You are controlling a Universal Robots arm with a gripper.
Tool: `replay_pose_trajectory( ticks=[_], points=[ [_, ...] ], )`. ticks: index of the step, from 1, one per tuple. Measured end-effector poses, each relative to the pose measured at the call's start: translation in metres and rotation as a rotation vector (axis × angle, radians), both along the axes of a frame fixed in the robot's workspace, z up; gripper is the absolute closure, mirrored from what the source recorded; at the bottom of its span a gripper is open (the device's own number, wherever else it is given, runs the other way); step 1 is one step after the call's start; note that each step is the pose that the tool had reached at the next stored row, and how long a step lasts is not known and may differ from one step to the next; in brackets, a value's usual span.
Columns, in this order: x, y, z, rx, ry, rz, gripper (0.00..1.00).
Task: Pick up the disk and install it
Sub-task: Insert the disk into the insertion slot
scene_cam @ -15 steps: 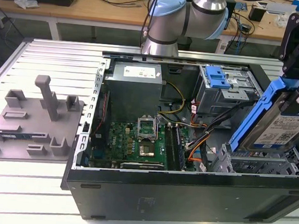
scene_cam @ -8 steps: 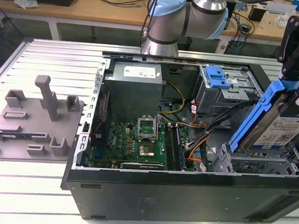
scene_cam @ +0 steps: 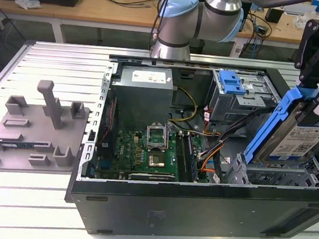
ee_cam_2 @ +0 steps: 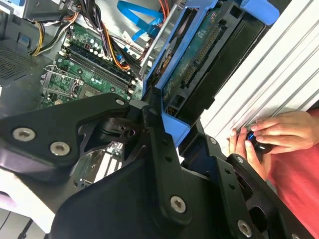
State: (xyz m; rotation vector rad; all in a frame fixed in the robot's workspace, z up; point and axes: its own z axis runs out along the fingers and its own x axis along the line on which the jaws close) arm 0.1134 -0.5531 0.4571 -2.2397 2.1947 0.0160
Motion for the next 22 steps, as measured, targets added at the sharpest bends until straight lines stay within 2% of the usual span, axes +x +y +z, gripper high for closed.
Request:
replay_pose_trajectory(
  ticks=[5,12,22],
  points=[
    [0.0,0.0036,-0.0015,-0.0001,0.0,0.0,0.63],
    [0.002,0.0036,-0.0033,-0.0003,0.0,0.0,0.63],
    [0.002,0.0036,-0.0105,0.0002,-0.0001,0.0,0.63]
  ],
)
